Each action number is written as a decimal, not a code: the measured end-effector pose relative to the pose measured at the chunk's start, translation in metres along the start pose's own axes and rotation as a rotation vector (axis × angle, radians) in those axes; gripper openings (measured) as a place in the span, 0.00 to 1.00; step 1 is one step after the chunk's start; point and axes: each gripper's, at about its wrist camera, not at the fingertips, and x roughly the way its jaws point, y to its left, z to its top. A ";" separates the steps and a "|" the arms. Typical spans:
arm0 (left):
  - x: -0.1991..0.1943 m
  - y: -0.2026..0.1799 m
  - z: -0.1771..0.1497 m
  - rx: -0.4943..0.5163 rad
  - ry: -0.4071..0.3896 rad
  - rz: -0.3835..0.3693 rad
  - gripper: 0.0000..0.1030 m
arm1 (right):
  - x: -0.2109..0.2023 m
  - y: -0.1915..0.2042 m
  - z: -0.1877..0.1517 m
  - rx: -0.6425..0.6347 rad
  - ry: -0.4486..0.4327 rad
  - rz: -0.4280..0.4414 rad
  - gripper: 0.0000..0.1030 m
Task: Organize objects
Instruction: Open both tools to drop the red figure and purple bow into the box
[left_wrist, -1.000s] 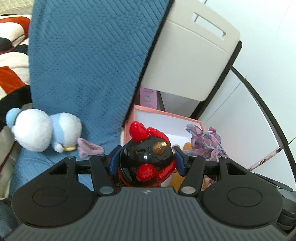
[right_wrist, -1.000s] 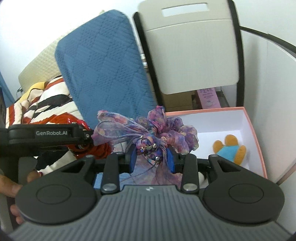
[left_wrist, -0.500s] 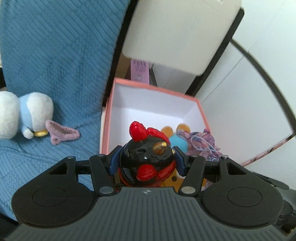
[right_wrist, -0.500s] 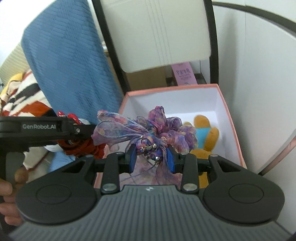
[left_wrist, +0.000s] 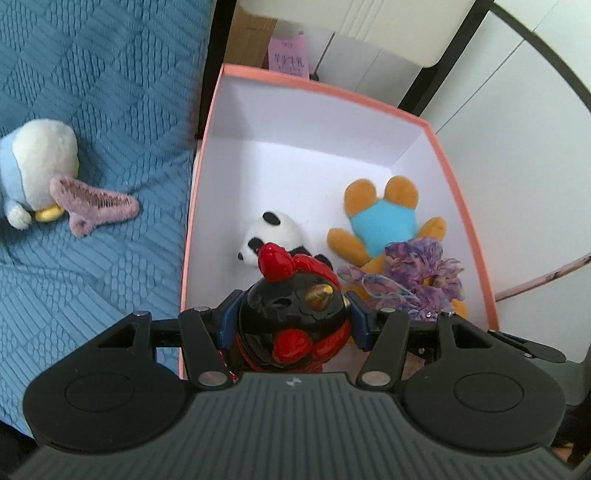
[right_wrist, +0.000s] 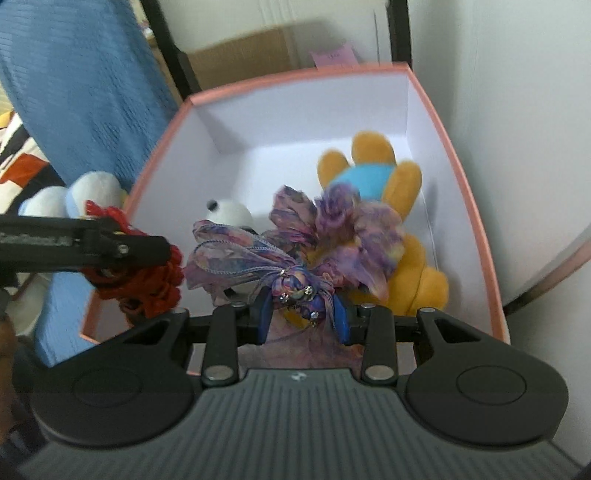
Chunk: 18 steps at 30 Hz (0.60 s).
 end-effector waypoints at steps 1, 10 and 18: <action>0.002 0.000 0.000 -0.002 0.005 0.001 0.62 | 0.003 -0.002 -0.001 0.006 0.008 0.003 0.37; 0.004 0.004 0.002 -0.024 0.013 -0.006 0.63 | -0.008 -0.002 0.006 0.034 -0.044 0.014 0.53; -0.030 0.009 0.004 -0.017 -0.021 -0.029 0.63 | -0.045 0.007 0.012 0.039 -0.096 0.045 0.74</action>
